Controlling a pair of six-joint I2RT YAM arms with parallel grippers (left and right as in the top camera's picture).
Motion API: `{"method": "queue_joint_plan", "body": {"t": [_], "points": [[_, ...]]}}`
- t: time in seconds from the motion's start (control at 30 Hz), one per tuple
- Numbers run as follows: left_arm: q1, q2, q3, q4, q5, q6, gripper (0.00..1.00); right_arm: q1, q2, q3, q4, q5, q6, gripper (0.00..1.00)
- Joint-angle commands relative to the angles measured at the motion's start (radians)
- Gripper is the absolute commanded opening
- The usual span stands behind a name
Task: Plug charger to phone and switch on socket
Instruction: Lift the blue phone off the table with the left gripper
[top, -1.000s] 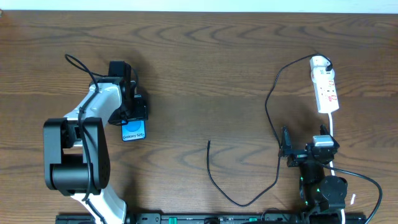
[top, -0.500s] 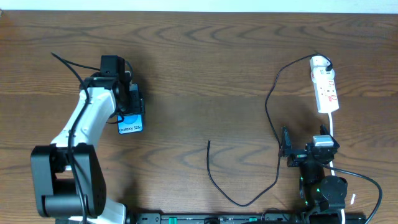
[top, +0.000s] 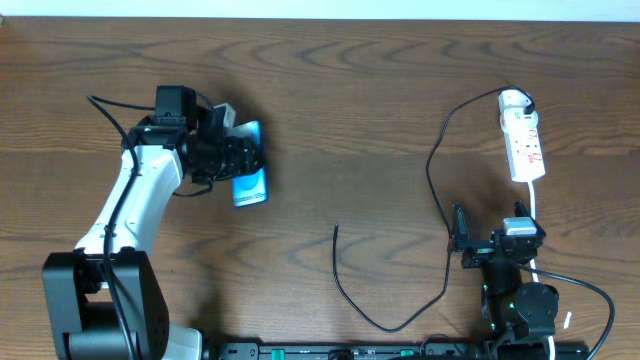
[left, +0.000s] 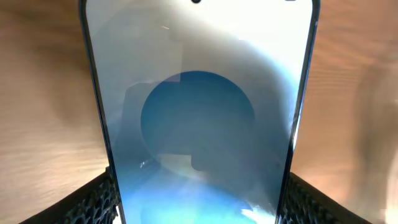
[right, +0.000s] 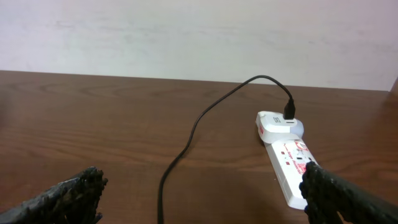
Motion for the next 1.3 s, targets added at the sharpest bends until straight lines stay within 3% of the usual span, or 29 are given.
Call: {"method": "queue_joint_plan", "body": {"t": [0.0, 0.43, 0.6, 0.8, 1.27], "points": [[0.003, -0.025, 0.035, 0.047, 0.346, -0.068, 0.07, 0.002, -0.006, -0.002, -0.004, -0.006, -0.004, 0.99], [0.003, -0.025, 0.035, 0.289, 0.782, -0.703, 0.07, 0.002, -0.005, -0.002, -0.004, -0.006, -0.004, 0.99], [0.003, -0.025, 0.035, 0.373, 0.886, -0.946, 0.07, 0.002, -0.005, -0.002, -0.004, -0.006, -0.004, 0.99], [0.003, -0.025, 0.035, 0.393, 0.900, -1.214, 0.07, 0.002, -0.005, -0.002, -0.004, -0.006, -0.004, 0.99], [0.003, -0.025, 0.035, 0.418, 0.931, -1.452, 0.07, 0.002, -0.005, -0.002, -0.004, -0.006, -0.004, 0.99]]}}
